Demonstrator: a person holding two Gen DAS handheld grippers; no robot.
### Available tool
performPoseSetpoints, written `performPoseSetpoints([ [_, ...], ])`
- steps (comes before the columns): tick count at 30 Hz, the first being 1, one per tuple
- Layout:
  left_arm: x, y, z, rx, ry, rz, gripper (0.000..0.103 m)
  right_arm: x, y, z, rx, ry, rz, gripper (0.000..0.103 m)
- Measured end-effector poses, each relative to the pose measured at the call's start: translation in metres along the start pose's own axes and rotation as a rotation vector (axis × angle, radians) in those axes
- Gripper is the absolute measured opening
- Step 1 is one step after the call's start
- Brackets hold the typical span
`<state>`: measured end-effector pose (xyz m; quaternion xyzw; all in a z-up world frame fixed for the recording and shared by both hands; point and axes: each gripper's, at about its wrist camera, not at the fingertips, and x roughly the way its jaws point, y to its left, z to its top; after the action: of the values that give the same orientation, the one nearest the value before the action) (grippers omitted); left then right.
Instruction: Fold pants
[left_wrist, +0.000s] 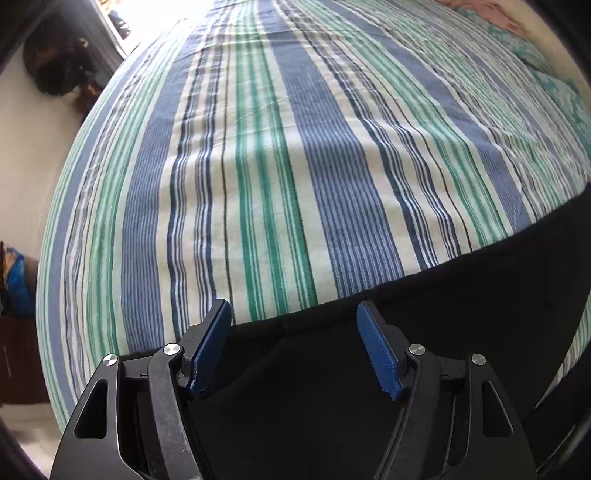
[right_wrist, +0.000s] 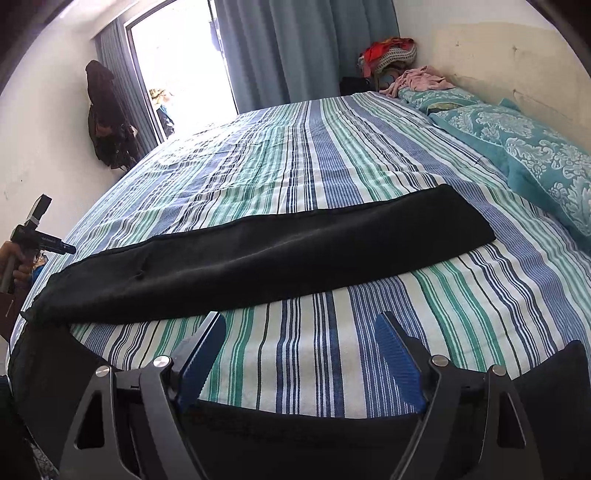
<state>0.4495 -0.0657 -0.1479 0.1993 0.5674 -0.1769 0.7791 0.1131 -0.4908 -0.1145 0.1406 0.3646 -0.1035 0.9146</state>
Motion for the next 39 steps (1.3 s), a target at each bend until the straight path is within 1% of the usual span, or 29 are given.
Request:
performPoseSetpoints([
  [2, 0.009, -0.016, 0.006, 0.122, 0.017, -0.011, 0.073, 0.001, 0.002, -0.001, -0.009, 0.003, -0.004, 0.082],
  [4, 0.017, -0.026, 0.011, 0.219, 0.024, 0.030, 0.073, 0.000, 0.004, -0.002, -0.024, 0.002, -0.010, 0.083],
  [5, 0.024, -0.027, 0.012, 0.247, 0.031, 0.031, 0.074, 0.000, 0.006, -0.003, -0.031, 0.002, -0.013, 0.083],
  [6, 0.029, -0.026, 0.012, 0.259, 0.040, 0.010, 0.076, 0.000, 0.007, -0.003, -0.037, 0.003, -0.015, 0.083],
  [8, 0.030, -0.022, 0.011, 0.265, 0.040, -0.049, 0.075, 0.002, 0.008, -0.004, -0.043, 0.009, -0.020, 0.082],
  [9, 0.029, -0.021, 0.010, 0.279, 0.046, -0.097, 0.075, 0.004, 0.008, -0.004, -0.043, 0.014, -0.020, 0.082],
  [11, 0.031, -0.029, 0.007, 0.325, 0.087, -0.176, 0.074, 0.006, 0.008, -0.004, -0.043, 0.020, -0.024, 0.083],
  [13, 0.030, -0.034, 0.002, 0.365, 0.088, -0.170, 0.076, 0.008, 0.008, -0.004, -0.041, 0.026, -0.023, 0.082],
  [15, 0.034, -0.031, 0.004, 0.341, 0.101, -0.185, 0.076, 0.010, 0.009, -0.004, -0.044, 0.032, -0.025, 0.082],
  [16, 0.036, -0.028, 0.006, 0.307, 0.115, -0.204, 0.072, 0.011, 0.010, -0.004, -0.047, 0.035, -0.025, 0.083],
  [17, 0.039, -0.023, 0.009, 0.264, 0.123, -0.207, 0.066, 0.012, 0.011, -0.005, -0.051, 0.038, -0.026, 0.083],
  [18, 0.040, -0.017, 0.012, 0.216, 0.120, -0.195, 0.042, 0.012, 0.012, -0.005, -0.054, 0.040, -0.026, 0.083],
  [19, 0.038, -0.011, 0.013, 0.179, 0.112, -0.191, 0.028, 0.012, 0.012, -0.006, -0.056, 0.041, -0.026, 0.083],
  [20, 0.036, -0.009, 0.015, 0.168, 0.106, -0.177, 0.021, 0.011, 0.013, -0.006, -0.056, 0.039, -0.027, 0.083],
  [21, 0.032, -0.015, 0.012, 0.178, 0.093, -0.150, 0.012, 0.010, 0.012, -0.006, -0.055, 0.035, -0.029, 0.083],
  [24, 0.018, -0.051, -0.007, 0.263, 0.047, 0.054, 0.005, 0.009, 0.009, -0.004, -0.042, 0.026, -0.032, 0.083],
  [25, 0.016, -0.060, -0.011, 0.270, 0.040, 0.120, 0.000, 0.009, 0.008, -0.003, -0.033, 0.026, -0.032, 0.083],
  [26, 0.016, -0.065, -0.012, 0.257, 0.042, 0.173, 0.000, 0.010, 0.006, -0.003, -0.023, 0.026, -0.031, 0.083],
  [29, 0.017, -0.068, -0.007, 0.251, -0.023, 0.340, 0.000, 0.010, 0.002, -0.003, 0.000, 0.028, -0.030, 0.083],
  [30, 0.021, -0.062, 0.000, 0.225, -0.025, 0.369, 0.000, 0.009, 0.001, -0.003, 0.004, 0.028, -0.029, 0.083],
  [31, 0.026, -0.053, 0.007, 0.195, -0.010, 0.365, 0.000, 0.008, 0.000, -0.003, 0.006, 0.027, -0.031, 0.083],
  [32, 0.028, -0.045, 0.011, 0.164, -0.001, 0.310, 0.000, 0.007, 0.000, -0.003, 0.005, 0.024, -0.034, 0.083],
  [33, 0.028, -0.039, 0.014, 0.141, 0.017, 0.178, 0.000, 0.007, 0.000, -0.002, 0.005, 0.022, -0.037, 0.083],
  [34, 0.027, -0.035, 0.015, 0.133, 0.032, 0.060, 0.004, 0.006, -0.002, -0.002, 0.008, 0.021, -0.036, 0.083],
  [35, 0.028, -0.037, 0.015, 0.147, 0.028, -0.002, 0.004, 0.006, -0.003, -0.001, 0.014, 0.019, -0.034, 0.083],
  [36, 0.024, -0.038, 0.015, 0.177, 0.027, -0.042, 0.019, 0.005, -0.004, -0.001, 0.022, 0.016, -0.033, 0.083],
  [37, 0.021, -0.042, 0.017, 0.214, 0.030, -0.073, 0.064, 0.006, -0.006, 0.000, 0.031, 0.016, -0.030, 0.083],
  [38, 0.020, -0.045, 0.018, 0.255, 0.029, -0.098, 0.086, 0.007, -0.008, 0.000, 0.039, 0.018, -0.025, 0.083],
  [39, 0.018, -0.047, 0.018, 0.301, 0.015, -0.126, 0.101, 0.008, -0.009, 0.000, 0.047, 0.022, -0.021, 0.083],
])
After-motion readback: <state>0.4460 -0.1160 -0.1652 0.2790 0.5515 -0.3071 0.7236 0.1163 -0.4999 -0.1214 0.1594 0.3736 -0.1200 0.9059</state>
